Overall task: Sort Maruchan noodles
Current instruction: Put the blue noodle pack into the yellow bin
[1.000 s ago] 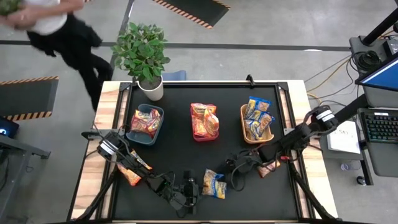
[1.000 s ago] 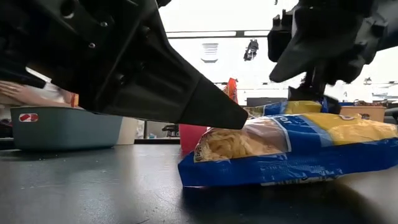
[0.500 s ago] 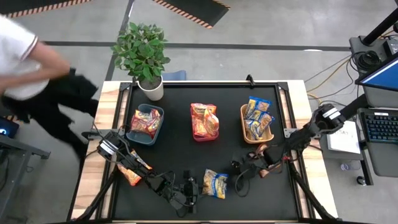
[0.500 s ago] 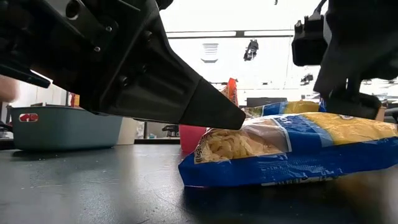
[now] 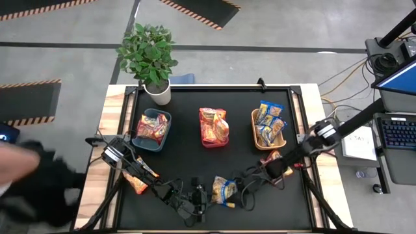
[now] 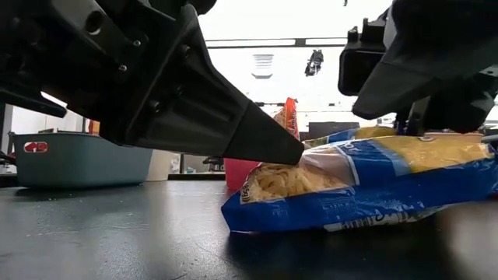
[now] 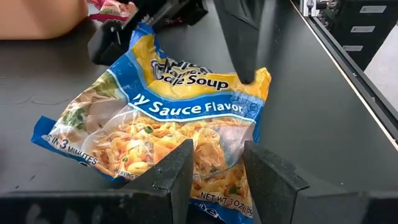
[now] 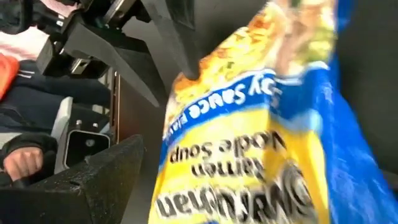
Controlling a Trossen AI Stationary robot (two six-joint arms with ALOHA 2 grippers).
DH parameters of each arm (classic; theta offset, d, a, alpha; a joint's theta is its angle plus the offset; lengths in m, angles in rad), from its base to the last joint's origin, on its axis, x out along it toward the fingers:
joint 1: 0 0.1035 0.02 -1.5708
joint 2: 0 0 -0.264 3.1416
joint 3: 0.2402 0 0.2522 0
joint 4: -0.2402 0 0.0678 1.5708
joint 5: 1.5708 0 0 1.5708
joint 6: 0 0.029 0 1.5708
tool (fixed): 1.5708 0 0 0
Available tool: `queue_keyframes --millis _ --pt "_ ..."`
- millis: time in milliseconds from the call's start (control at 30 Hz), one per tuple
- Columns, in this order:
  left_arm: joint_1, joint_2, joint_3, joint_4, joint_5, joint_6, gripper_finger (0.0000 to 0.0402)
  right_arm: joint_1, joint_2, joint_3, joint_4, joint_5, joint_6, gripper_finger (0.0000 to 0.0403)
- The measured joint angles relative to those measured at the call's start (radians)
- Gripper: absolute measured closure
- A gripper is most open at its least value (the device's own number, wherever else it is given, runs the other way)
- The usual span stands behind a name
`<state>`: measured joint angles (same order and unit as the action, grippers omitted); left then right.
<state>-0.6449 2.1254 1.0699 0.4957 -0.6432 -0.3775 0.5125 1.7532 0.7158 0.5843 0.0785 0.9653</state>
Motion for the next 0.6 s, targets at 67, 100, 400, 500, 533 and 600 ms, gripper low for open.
queue_keyframes --millis 67,100,400,500,533,600 --pt "0.000 0.000 0.000 -0.001 -0.001 0.000 0.0277 0.000 0.026 0.026 0.000 0.001 -0.018 0.0033" --pt "0.000 0.000 -0.001 -0.001 -0.002 -0.001 0.0277 -0.001 0.038 0.038 0.000 0.005 -0.027 0.0035" --pt "-0.002 0.000 -0.001 -0.002 -0.002 -0.001 0.0277 -0.016 0.067 0.070 -0.009 0.004 -0.054 0.0087" --pt "-0.002 0.000 -0.002 0.001 -0.002 0.000 0.0277 -0.016 0.067 0.070 -0.009 0.005 -0.056 0.0113" --pt "-0.002 0.000 -0.002 0.002 -0.002 0.001 0.0277 -0.016 0.067 0.070 -0.008 0.006 -0.057 0.0123" --pt "-0.003 0.000 -0.002 0.003 -0.002 0.001 0.0277 -0.016 0.067 0.070 -0.003 0.007 -0.058 0.0147"
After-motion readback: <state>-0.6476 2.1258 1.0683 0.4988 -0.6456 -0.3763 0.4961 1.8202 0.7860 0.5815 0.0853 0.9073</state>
